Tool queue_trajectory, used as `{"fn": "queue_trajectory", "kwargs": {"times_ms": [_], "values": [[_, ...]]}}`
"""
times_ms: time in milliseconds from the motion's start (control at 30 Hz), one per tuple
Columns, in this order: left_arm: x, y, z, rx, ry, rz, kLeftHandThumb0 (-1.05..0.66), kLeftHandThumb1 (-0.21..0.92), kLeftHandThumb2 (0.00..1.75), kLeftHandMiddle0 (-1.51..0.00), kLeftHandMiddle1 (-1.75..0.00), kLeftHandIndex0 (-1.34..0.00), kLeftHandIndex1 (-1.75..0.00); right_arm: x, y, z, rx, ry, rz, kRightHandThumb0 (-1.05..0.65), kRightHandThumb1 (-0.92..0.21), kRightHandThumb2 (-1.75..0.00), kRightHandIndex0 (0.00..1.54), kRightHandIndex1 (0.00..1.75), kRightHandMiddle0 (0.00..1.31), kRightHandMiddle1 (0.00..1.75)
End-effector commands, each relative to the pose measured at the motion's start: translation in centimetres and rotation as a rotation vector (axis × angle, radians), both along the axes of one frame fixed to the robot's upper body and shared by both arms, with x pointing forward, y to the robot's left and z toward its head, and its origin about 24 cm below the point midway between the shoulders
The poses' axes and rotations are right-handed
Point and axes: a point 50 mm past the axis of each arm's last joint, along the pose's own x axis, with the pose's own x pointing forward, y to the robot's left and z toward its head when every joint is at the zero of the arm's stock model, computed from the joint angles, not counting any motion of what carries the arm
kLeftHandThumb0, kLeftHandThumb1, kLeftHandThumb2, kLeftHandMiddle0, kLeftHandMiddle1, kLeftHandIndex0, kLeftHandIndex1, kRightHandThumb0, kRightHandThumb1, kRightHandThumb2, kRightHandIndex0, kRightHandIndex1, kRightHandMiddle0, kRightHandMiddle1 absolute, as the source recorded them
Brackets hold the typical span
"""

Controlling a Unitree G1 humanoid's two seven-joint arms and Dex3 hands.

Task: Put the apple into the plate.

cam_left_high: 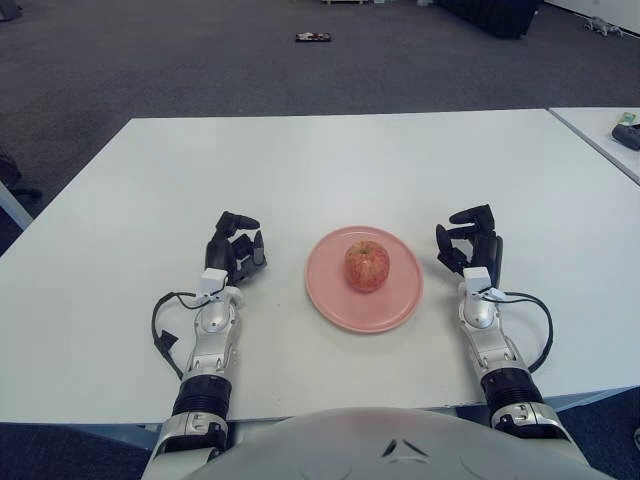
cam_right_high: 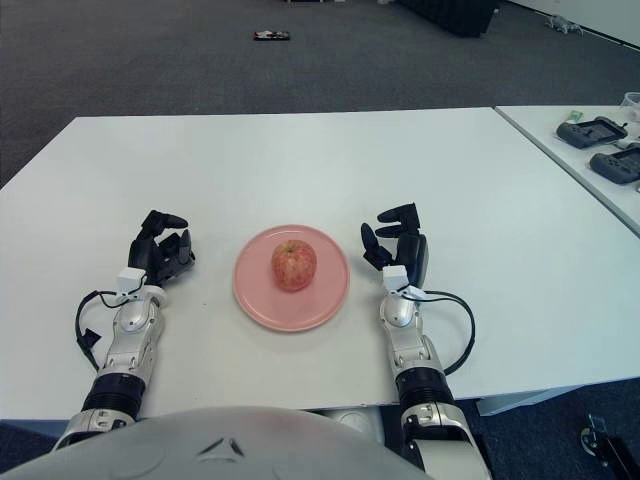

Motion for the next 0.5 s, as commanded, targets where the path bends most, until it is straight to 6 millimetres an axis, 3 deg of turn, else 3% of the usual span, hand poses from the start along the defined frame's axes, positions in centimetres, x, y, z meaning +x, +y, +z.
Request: {"fn": "queue_trajectory", "kwargs": {"times_ms": [0,200,467], "values": [[-1.17,0.26,-1.79,-0.012,0.102,0.003,-0.41,0.55,1.03,-0.94,-1.75,-0.43,-1.75,-1.42,0.39,-1.9,0.054,0.071,0.0,-0.37,-0.76,-0.75,0.66,1.19,0.29,1.75],[-1.16,0.25,-1.81,-0.016,0.107,0.002,-0.41,0.55,1.04,-0.95,-1.75,-0.43,-1.75,-1.22,0.28,-2.15,0.119,0.102,0.11,-0.36,-0.78,-0.72,0.62,1.18,0.27,1.75],[-1.05,0.24,-1.8,-0.018,0.116,0.009,-0.41,0.55,1.03,-0.96,-1.75,-0.43,-1.75,-1.16,0.05,-2.16,0.155,0.08,0.201,-0.39,-0.62,-0.95,0.65,1.28,0.38,1.75]]}}
